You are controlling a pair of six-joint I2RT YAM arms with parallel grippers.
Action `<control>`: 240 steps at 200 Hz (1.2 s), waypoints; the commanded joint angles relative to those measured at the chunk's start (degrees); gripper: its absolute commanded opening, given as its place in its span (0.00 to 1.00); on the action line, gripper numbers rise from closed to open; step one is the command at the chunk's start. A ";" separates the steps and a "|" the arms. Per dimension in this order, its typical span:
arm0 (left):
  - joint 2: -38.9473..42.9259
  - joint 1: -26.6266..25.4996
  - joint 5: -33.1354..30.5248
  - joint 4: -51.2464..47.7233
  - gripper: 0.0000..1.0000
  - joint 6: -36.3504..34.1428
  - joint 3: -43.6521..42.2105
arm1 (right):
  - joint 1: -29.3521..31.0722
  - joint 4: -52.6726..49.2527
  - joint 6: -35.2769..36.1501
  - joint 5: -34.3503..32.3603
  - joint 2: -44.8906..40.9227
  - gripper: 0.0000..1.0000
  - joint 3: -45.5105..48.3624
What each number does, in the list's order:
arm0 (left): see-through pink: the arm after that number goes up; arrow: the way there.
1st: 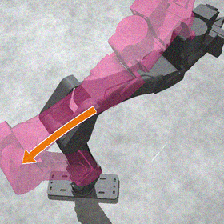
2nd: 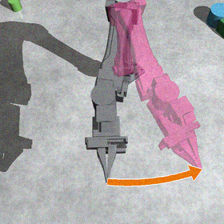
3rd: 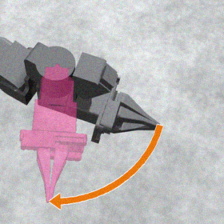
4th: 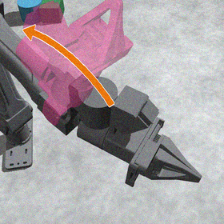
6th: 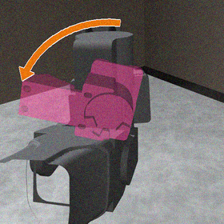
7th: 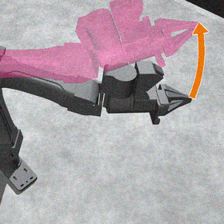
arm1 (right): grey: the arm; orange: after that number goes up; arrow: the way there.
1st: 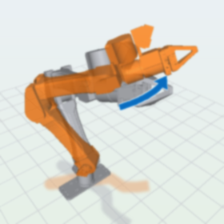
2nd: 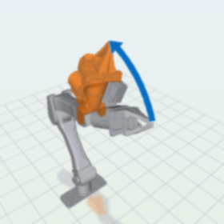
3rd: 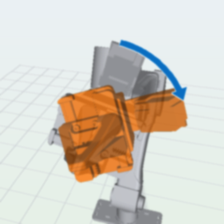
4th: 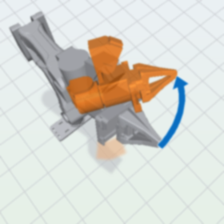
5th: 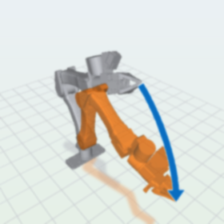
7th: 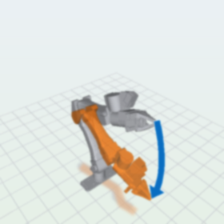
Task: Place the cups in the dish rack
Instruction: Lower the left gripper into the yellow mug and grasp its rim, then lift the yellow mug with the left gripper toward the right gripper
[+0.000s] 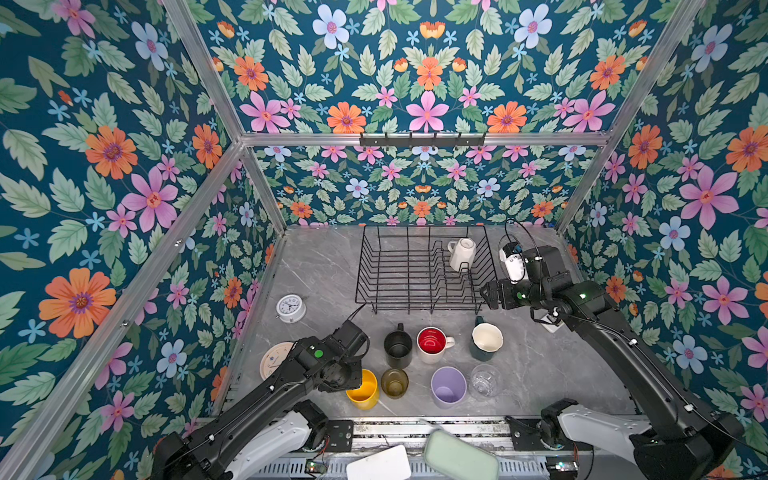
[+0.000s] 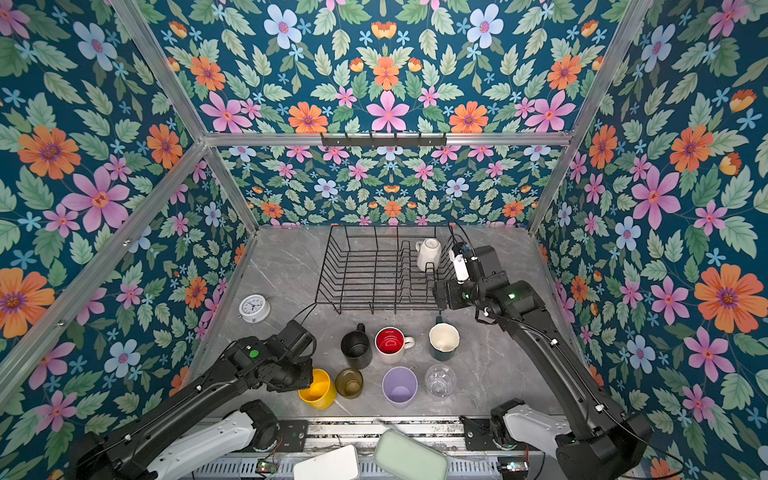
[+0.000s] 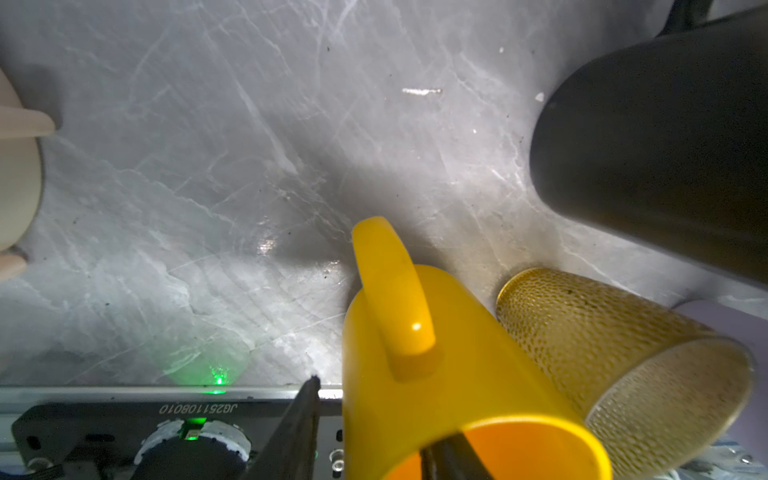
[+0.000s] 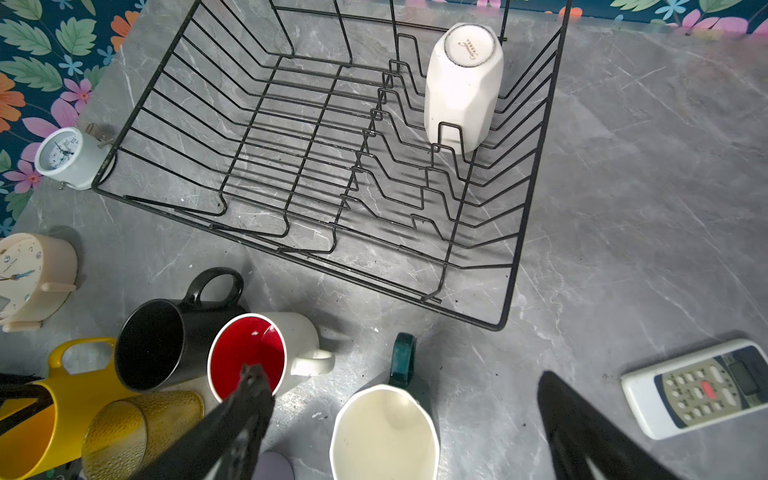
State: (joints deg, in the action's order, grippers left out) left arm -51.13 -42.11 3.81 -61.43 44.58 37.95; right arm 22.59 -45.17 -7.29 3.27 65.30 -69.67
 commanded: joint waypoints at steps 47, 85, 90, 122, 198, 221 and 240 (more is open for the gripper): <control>-1.66 -0.04 -1.18 1.72 0.28 0.18 -0.50 | 0.03 0.07 0.52 -0.89 -0.88 0.99 1.20; -1.43 -0.02 -1.42 1.45 0.18 0.16 -0.09 | 0.01 0.34 0.61 -0.89 -1.10 0.99 1.44; -1.28 -0.08 -1.52 1.34 0.17 0.15 -0.03 | 0.06 0.43 0.61 -0.82 -1.07 0.99 1.47; -0.72 -0.08 -2.28 0.55 0.08 0.01 0.69 | 0.03 0.79 0.52 -0.46 -0.85 0.99 1.30; 0.65 -0.08 -7.43 -3.54 0.00 -0.64 6.86 | 0.03 1.20 0.14 0.78 -1.15 0.99 1.07; 1.70 -0.07 -10.81 -5.25 0.00 -1.43 11.31 | 0.03 1.88 -0.74 2.95 -1.60 0.99 1.09; 3.17 -0.08 -14.10 -5.72 0.00 -3.36 16.02 | 0.01 2.64 -1.70 5.28 -1.98 0.99 1.09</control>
State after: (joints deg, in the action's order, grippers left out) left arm -49.32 -42.15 -4.64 -66.26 43.70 49.69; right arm 22.59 -44.53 -7.33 5.17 63.88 -68.36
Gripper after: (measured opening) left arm 0.089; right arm 0.987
